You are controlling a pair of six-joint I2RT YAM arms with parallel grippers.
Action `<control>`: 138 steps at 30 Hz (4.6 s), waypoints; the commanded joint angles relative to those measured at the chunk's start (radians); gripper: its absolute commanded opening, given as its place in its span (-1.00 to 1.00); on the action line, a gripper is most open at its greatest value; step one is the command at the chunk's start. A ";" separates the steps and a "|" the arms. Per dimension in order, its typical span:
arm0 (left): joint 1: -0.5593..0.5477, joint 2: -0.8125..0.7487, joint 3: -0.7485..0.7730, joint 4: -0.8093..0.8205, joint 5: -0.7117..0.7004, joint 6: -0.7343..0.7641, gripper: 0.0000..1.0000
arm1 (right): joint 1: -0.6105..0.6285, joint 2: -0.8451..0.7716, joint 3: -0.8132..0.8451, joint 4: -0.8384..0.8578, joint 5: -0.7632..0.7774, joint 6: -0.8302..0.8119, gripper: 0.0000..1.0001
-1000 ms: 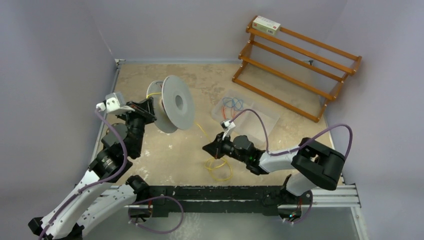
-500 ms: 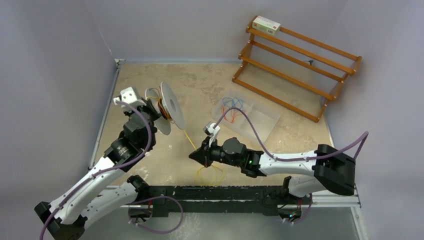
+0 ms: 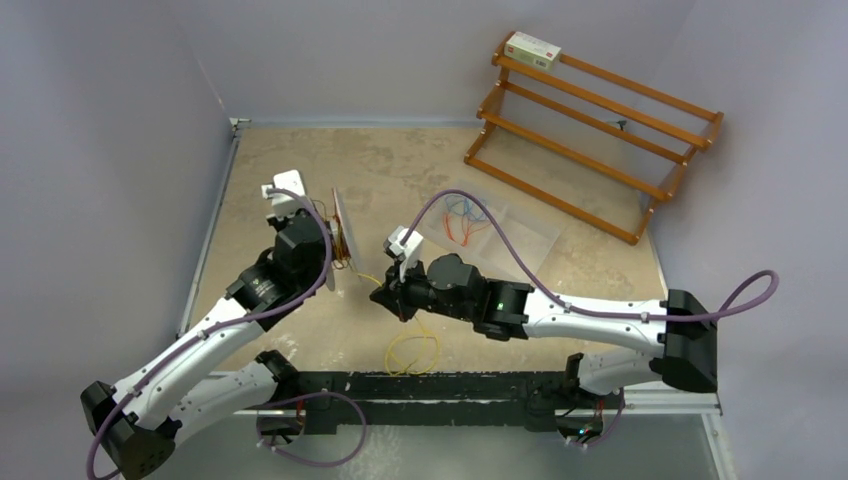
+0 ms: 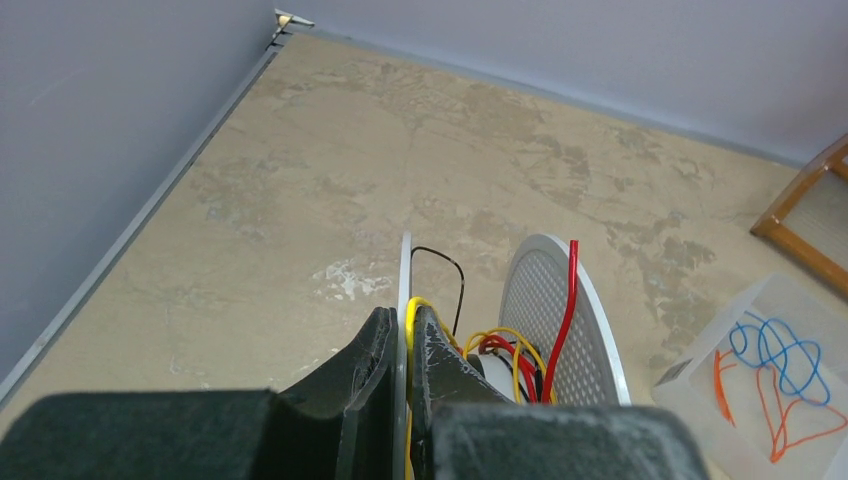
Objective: Wrap the cables
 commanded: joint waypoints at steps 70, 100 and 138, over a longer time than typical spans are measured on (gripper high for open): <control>-0.011 -0.183 0.191 -0.173 1.102 0.178 -1.00 | -0.340 -0.081 -0.116 0.193 0.325 -0.384 -0.56; -0.011 -0.284 0.344 0.153 0.917 -0.085 -1.00 | -0.344 -0.117 -0.464 0.497 0.142 -0.046 -0.63; -0.011 0.041 0.201 0.239 -0.133 0.069 -1.00 | 0.189 -0.057 -0.183 0.126 0.333 -0.006 -1.00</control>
